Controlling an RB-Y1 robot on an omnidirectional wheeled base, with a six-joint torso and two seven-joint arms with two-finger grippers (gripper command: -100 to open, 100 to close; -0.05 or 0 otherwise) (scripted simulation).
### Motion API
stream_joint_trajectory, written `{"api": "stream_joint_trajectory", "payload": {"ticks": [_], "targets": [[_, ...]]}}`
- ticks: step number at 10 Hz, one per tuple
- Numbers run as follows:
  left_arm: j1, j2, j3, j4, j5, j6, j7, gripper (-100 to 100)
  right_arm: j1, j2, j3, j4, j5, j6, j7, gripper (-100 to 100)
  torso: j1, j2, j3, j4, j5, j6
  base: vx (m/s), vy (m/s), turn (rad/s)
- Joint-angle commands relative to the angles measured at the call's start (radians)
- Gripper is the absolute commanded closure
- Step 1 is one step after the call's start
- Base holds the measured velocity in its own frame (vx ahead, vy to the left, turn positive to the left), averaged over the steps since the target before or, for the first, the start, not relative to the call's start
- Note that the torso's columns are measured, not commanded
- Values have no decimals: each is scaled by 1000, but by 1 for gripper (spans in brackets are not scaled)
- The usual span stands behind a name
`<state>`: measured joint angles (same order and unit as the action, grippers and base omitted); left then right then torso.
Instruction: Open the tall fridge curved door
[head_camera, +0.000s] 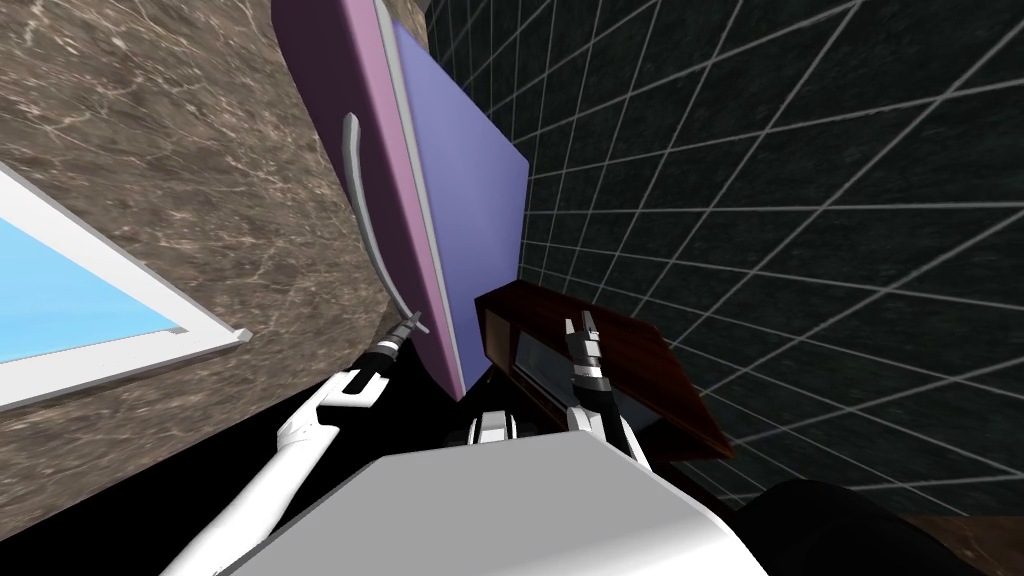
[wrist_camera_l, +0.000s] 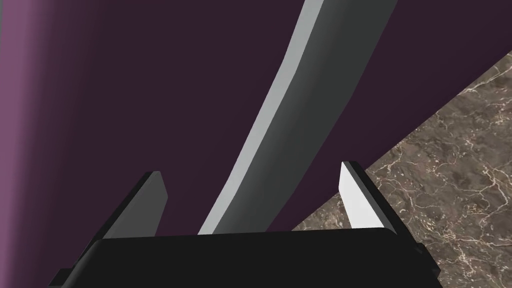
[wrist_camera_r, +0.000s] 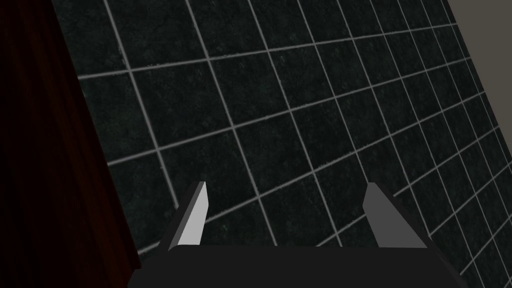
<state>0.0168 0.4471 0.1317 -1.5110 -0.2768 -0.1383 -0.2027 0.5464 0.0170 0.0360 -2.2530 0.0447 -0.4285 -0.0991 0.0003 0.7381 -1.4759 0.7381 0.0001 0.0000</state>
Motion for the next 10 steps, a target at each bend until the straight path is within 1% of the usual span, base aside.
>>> {"api": "stream_joint_trajectory", "payload": {"ticks": [1, 2, 3, 4, 5, 6, 7, 8, 10], "targets": [[-4, 9, 2, -5, -4, 16, 2, -100, 0, 0, 0, 0, 0, 0, 0, 0, 0, 0, 0, 0, 0, 0, -14, -14, 1], [-15, 26, 3, -16, 1, 48, 11, -100, 0, 0, 0, 0, 0, 0, 0, 0, 0, -1, -1, 0, 0, 0, 88, 14, -66], [-12, 19, 2, -9, -1, 32, 7, -100, 0, 0, 0, 0, 0, 0, 0, 0, 2, -6, -3, -1, 0, 0, 55, 12, -8], [-13, 20, 2, -10, 0, 34, 8, 100, 0, 0, 0, 0, 0, 0, 0, 0, 1, -4, -3, -2, 1, 1, -1, 2, 25], [-10, 38, -15, -13, 4, 22, 19, 100, 0, 0, 0, 0, 0, 0, 0, 0, 0, -2, -1, 0, 1, 2, -101, 164, -71], [-10, 38, -15, -13, 4, 22, 19, 100, 0, 0, 0, 0, 0, 0, 0, 0, 9, 3, 2, 1, 3, 1, -100, 210, -78], [-9, 55, -33, -17, 9, 10, 30, 100, 0, 0, 0, 0, 0, 0, 0, 0, 12, 1, 1, 3, 3, -1, -123, 242, -76], [-9, 55, -33, -17, 9, 10, 30, 100, 0, 0, 0, 0, 0, 0, 0, 0, 12, -1, 0, 4, 2, 0, -129, 226, -41], [-7, 88, -70, -25, 20, -14, 54, 100, 0, -1, 0, 0, 0, 0, 0, 0, 10, -7, -4, 4, 0, 0, -154, 291, -103]]}}
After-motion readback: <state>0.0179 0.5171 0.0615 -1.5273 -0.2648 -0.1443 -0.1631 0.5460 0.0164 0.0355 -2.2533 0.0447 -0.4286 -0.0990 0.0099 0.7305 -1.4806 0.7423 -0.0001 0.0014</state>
